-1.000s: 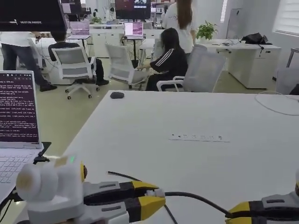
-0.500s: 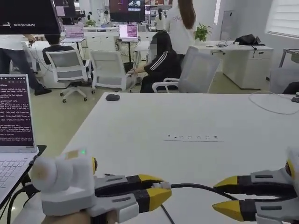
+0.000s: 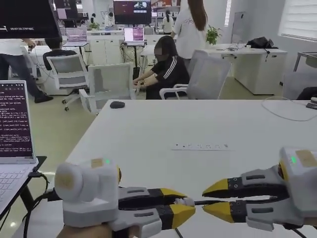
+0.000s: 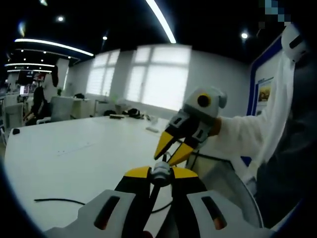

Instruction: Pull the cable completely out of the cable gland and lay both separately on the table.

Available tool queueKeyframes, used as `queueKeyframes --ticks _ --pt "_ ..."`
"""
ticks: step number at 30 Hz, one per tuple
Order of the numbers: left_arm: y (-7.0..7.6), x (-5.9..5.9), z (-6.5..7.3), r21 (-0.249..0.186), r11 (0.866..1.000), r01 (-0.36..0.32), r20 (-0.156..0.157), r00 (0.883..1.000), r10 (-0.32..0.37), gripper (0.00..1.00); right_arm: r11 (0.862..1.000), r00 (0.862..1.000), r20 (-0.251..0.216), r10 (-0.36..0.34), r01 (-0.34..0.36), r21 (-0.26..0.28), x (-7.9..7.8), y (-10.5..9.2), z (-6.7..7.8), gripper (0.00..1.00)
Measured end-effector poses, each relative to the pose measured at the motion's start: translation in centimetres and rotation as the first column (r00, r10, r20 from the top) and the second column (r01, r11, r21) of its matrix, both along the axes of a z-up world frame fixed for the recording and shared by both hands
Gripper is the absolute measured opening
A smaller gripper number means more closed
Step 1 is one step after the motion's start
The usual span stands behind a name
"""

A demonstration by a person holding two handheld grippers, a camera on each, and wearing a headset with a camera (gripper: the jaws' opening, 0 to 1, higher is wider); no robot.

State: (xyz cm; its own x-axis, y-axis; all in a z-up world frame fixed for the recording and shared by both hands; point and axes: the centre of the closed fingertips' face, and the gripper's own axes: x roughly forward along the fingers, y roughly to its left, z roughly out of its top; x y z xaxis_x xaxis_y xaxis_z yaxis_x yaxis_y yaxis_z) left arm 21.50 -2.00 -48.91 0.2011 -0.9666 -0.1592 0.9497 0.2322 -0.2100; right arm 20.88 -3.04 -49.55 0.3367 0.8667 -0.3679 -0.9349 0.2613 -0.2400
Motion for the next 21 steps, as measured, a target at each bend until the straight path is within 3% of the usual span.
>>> queueKeyframes --ticks 6,11,21 --pt "-0.01 -0.22 -0.15 0.007 1.000 0.008 0.001 1.000 -0.008 0.16 1.000 1.000 -0.009 0.005 -0.005 -0.001 -0.18 -0.02 -0.38 0.07" --pt "-0.02 -0.38 -0.27 0.015 1.000 0.013 0.005 1.000 -0.013 0.16 0.999 0.999 0.028 0.029 -0.028 -0.041 -0.46 0.03 -0.86 0.04" --pt "0.53 -0.06 -0.19 0.006 1.000 -0.001 0.000 1.000 0.001 0.16 0.999 0.999 0.039 0.022 -0.021 -0.027 -0.30 -0.30 -0.80 0.03"
